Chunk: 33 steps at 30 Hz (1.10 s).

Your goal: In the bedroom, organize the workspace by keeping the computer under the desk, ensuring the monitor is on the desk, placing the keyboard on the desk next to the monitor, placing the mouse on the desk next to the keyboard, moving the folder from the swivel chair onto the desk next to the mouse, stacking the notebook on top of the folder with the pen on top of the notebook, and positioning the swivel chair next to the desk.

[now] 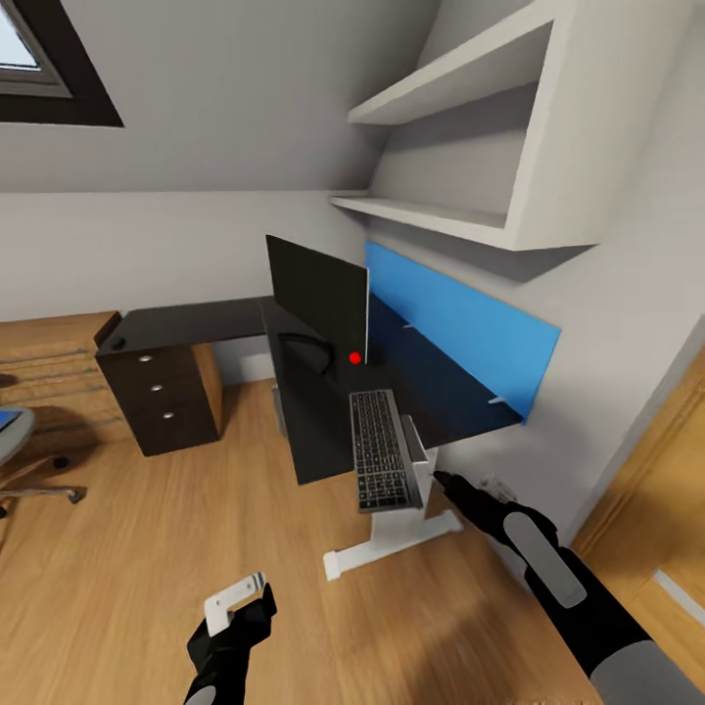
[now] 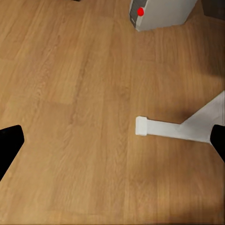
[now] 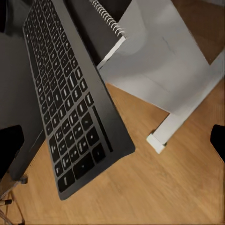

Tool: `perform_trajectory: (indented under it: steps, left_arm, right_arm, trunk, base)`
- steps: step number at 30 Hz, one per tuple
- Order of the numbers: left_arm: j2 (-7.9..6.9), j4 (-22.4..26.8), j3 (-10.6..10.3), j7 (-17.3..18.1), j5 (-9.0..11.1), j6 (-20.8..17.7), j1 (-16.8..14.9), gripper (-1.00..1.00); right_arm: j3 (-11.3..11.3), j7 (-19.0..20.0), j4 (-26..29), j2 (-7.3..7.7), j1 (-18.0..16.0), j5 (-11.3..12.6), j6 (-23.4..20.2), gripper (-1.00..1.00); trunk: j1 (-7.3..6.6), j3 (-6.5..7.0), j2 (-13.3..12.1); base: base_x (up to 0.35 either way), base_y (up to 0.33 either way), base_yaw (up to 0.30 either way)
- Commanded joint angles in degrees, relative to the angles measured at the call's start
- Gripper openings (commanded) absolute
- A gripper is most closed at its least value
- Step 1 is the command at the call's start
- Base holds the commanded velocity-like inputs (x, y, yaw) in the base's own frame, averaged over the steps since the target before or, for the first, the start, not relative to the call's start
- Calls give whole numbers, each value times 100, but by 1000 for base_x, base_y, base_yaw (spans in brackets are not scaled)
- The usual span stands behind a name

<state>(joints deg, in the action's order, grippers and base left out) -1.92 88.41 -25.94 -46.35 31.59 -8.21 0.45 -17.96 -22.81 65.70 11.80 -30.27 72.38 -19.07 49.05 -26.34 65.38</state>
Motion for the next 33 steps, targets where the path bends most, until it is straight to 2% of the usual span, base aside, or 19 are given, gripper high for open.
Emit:
perform_trajectory:
  steps: [1,4,7,9,12,14,15,17,18,19,21,24,25,31,32,33]
  left_arm:
    - [-4,12,-6,-32,14,-32,-1,100]
    - [-4,15,-7,-32,14,-32,-1,100]
    - [-7,16,-8,-32,13,-32,-1,100]
    - [-9,16,-8,-32,13,-32,-1,100]
    - [-9,16,-8,-32,13,-32,-1,100]
    - [-10,14,-8,-32,13,-32,-1,100]
    - [-10,14,-8,-32,13,-32,-1,100]
    - [-10,17,-8,-32,13,-32,-1,100]
    - [-10,17,-8,-32,13,-32,-1,100]
    - [-10,18,-8,-32,13,-32,-1,100]
    - [-10,14,-8,-32,13,-32,-1,100]
    - [-10,16,-8,-35,13,-32,-1,100]
    - [-10,17,-8,-38,13,-32,-1,100]
    - [-10,16,-8,-41,13,-32,-1,100]
    - [-10,18,-8,-41,13,-32,-1,100]
    - [-10,18,-8,-41,13,-32,-1,100]
  right_arm:
    - [-14,-42,5,3,-6,38,0,100]
    - [-16,-22,5,2,-6,37,3,100]
    - [-26,208,11,-1,-6,8,7,100]
    - [-49,563,9,-10,-6,-72,11,100]
    - [-112,860,16,-53,-6,-267,20,100]
    - [-151,950,5,-230,-6,-528,201,100]
    - [-156,964,-8,-329,-2,-634,417,100]
    - [-165,988,-76,-513,35,-779,1158,100]
    - [-168,995,-100,-549,55,-800,1366,100]
    - [-187,1014,-173,-655,147,-844,2029,100]
    - [-294,1027,-234,-800,243,-873,2779,100]
    - [-450,1013,-265,-885,283,-880,3174,100]
    - [-530,993,-317,-961,303,-874,3364,100]
    - [-561,969,-583,-1194,318,-868,3807,100]
    - [-557,896,-767,-1292,317,-816,4368,100]
    - [-551,850,-822,-1320,318,-708,4567,100]
  trunk:
    - [23,-20,46]
    - [89,-66,166]
    - [155,-119,286]
    - [199,-154,367]
    - [265,-208,487]
    - [309,-244,567]
    - [331,-262,607]
    - [375,-298,687]
    - [397,-316,728]
    - [419,-334,768]
    - [463,-369,848]
    - [529,-423,968]
    - [551,-441,1008]
    - [682,-549,1249]
    - [704,-567,1289]
    - [726,-585,1329]
  base:
    - [0,0,-291]
    - [0,0,-215]
    - [0,0,-52]
    - [0,0,-17]
    - [0,0,-7]
    - [0,0,-2]
    - [0,0,-1]
    - [0,0,0]
    - [0,0,0]
    - [0,0,0]
    - [0,0,0]
    - [0,0,0]
    - [0,0,0]
    - [0,0,0]
    - [0,0,0]
    - [0,0,0]
